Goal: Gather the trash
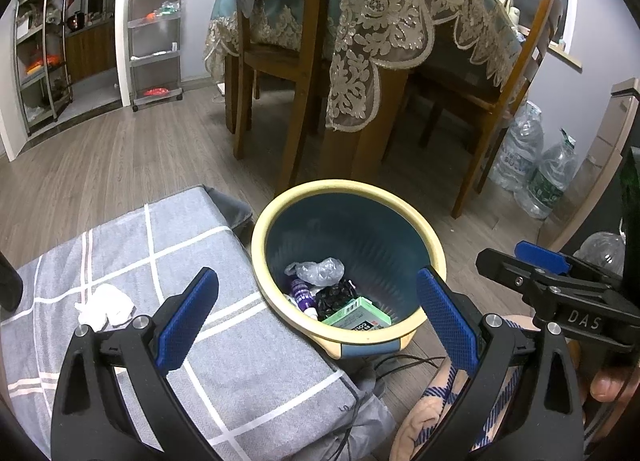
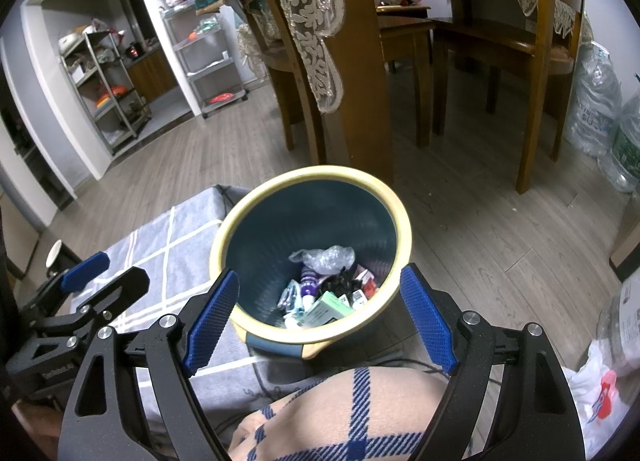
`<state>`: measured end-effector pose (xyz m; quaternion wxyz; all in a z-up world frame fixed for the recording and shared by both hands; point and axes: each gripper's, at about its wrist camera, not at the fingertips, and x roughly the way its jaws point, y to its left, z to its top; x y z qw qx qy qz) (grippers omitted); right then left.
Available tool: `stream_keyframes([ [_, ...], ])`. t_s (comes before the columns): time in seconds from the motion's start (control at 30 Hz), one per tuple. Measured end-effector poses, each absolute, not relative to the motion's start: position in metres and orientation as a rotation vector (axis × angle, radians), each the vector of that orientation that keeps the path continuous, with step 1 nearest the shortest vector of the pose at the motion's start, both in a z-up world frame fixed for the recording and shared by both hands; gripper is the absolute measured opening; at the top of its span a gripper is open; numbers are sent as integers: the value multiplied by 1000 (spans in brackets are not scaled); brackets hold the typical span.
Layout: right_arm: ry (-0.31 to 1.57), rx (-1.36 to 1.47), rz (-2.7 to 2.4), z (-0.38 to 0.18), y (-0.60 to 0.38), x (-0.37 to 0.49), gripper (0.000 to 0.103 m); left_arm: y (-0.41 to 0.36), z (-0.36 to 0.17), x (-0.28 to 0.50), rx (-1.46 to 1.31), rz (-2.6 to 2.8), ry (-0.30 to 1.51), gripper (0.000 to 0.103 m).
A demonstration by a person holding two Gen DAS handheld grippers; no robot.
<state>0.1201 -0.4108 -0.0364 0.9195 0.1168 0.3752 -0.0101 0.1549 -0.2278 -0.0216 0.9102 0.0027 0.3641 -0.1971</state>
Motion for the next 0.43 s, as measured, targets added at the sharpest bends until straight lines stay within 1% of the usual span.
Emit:
stream_keyframes([
  [0.43, 771, 240, -20, -37, -410, 120, 83, -223, -22, 158, 3, -395, 773, 97],
])
